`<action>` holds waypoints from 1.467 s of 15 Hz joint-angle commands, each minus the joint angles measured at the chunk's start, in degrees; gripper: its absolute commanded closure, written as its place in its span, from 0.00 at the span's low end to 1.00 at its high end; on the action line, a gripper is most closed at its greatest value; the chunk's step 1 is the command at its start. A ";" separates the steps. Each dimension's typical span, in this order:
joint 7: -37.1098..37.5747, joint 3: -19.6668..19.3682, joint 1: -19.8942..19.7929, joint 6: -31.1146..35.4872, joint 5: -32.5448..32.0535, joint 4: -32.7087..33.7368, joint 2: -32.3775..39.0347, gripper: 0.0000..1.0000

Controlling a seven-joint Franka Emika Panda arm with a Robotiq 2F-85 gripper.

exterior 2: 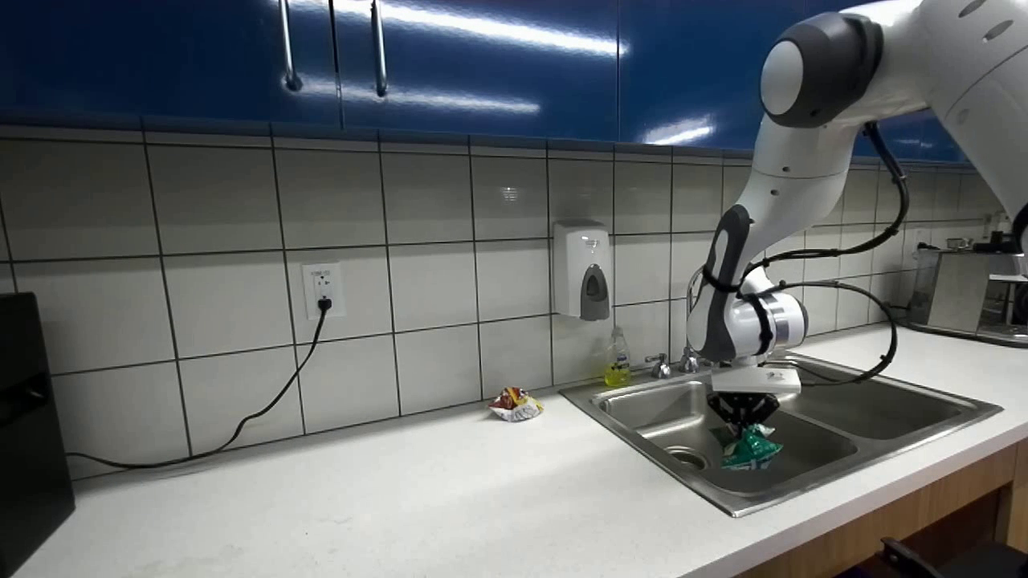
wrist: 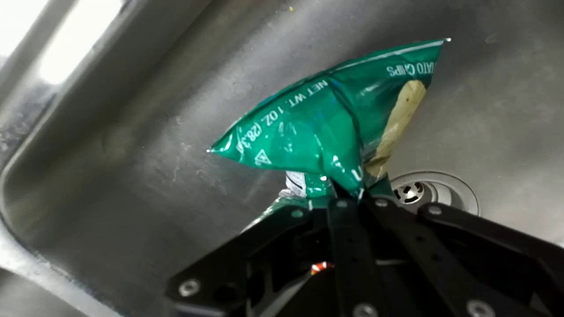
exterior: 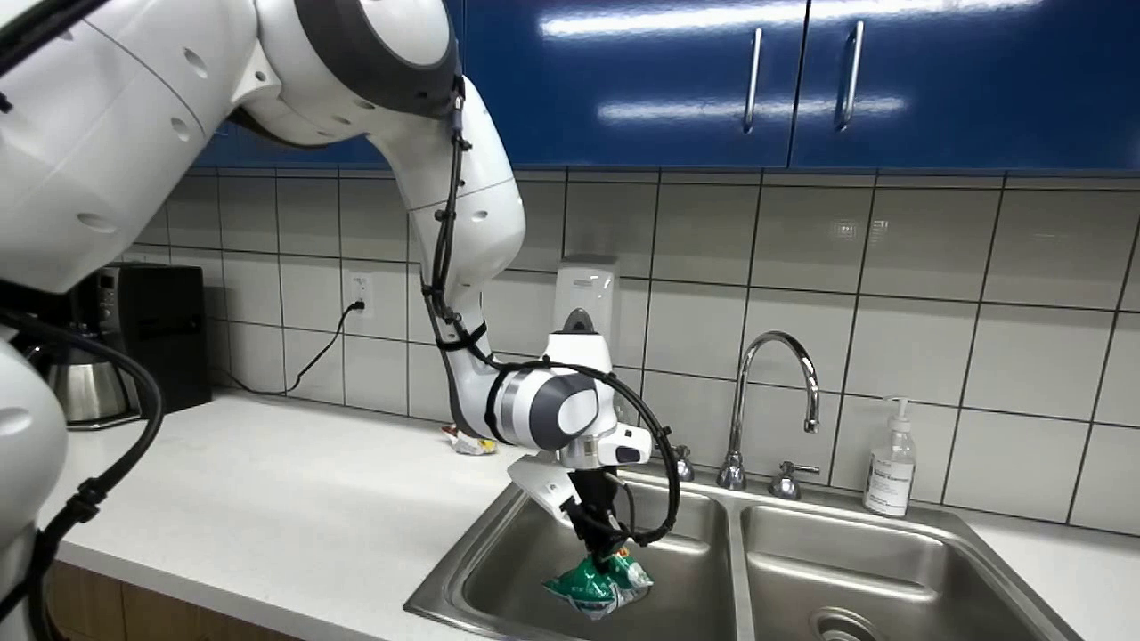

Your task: Put the green packet in the sink on the left.

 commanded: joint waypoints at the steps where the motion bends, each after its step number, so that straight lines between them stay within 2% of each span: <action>1: -2.21 1.07 -1.36 1.69 2.15 3.92 5.48 0.99; 8: -2.79 1.30 -1.80 2.36 3.38 7.94 12.46 0.99; 13: -2.73 1.09 -1.82 2.12 3.55 9.02 13.38 0.99; 14: -2.63 1.02 -1.68 2.13 3.56 8.76 13.04 0.72; 15: -2.66 1.05 -1.51 2.33 3.54 8.30 12.48 0.71; 22: -4.02 0.82 -0.45 2.90 2.65 5.43 7.67 0.20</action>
